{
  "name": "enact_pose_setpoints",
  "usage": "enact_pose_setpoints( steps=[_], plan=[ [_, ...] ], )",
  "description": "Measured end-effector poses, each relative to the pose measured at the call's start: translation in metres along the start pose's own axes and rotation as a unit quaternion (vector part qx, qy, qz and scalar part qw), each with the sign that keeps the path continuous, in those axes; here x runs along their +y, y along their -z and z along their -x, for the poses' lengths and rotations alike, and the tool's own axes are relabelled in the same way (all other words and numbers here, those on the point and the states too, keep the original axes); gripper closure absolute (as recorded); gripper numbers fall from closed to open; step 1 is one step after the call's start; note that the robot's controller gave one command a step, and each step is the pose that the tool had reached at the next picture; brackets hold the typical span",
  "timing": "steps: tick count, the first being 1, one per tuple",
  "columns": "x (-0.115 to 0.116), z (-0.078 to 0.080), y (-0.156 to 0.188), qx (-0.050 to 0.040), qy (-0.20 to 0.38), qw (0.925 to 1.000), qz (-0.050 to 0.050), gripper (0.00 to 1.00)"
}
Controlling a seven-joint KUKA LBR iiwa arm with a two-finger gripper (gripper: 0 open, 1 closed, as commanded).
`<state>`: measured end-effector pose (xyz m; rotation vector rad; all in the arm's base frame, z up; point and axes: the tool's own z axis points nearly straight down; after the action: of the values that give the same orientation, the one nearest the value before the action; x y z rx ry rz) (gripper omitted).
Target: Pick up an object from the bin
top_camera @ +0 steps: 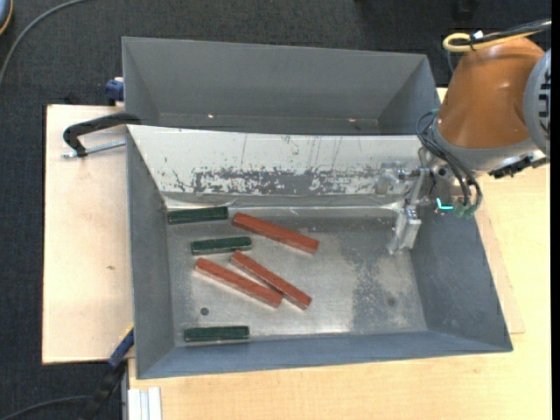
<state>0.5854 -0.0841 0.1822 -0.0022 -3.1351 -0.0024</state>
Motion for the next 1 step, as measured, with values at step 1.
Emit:
enact_pose_setpoints(
  steps=[1],
  plan=[
    [0.0003,0.0018,0.0044,-0.0041,0.001,1.0,-0.001,1.0]
  ],
)
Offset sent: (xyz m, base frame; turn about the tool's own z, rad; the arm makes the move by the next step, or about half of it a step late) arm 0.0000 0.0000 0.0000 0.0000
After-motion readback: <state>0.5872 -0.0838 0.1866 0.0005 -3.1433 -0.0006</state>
